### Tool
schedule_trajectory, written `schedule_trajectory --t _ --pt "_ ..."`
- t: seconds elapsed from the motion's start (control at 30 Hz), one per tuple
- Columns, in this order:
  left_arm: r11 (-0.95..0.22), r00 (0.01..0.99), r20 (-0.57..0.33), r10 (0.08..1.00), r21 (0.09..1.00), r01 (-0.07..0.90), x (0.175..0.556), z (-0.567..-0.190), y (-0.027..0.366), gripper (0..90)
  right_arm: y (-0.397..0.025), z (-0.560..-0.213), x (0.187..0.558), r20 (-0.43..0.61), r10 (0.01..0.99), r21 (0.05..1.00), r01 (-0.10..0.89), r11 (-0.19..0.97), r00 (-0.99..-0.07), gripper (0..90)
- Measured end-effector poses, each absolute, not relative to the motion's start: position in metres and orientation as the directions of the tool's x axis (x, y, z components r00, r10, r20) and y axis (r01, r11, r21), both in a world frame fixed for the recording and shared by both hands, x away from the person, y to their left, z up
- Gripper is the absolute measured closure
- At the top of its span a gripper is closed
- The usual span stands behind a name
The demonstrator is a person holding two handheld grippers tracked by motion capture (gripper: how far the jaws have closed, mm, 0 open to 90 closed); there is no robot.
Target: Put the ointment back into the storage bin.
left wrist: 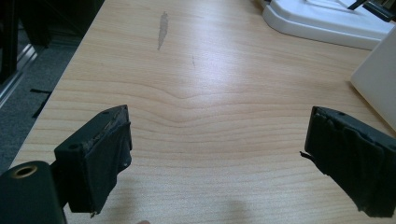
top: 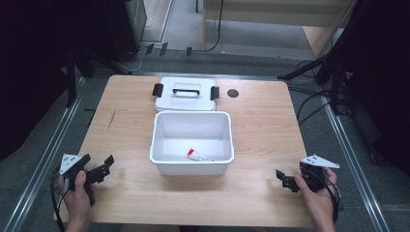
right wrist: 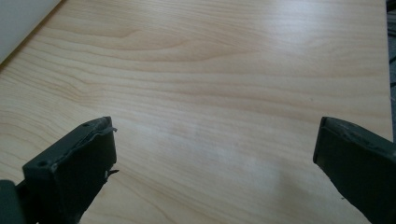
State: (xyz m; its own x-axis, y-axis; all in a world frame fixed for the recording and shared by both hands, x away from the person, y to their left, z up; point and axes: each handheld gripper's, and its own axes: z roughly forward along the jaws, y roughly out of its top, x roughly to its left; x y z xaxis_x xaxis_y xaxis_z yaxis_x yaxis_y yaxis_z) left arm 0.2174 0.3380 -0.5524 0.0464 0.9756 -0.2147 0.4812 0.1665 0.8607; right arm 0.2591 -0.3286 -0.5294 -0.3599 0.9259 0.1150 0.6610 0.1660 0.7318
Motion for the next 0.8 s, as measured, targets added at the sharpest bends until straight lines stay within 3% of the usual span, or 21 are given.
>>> schedule_trajectory --t 0.8 --pt "0.175 0.047 -0.225 0.973 0.858 0.482 0.218 -0.553 0.339 7.9 -0.373 -0.548 0.222 0.13 0.966 0.815 0.579 0.023 -0.222 0.0"
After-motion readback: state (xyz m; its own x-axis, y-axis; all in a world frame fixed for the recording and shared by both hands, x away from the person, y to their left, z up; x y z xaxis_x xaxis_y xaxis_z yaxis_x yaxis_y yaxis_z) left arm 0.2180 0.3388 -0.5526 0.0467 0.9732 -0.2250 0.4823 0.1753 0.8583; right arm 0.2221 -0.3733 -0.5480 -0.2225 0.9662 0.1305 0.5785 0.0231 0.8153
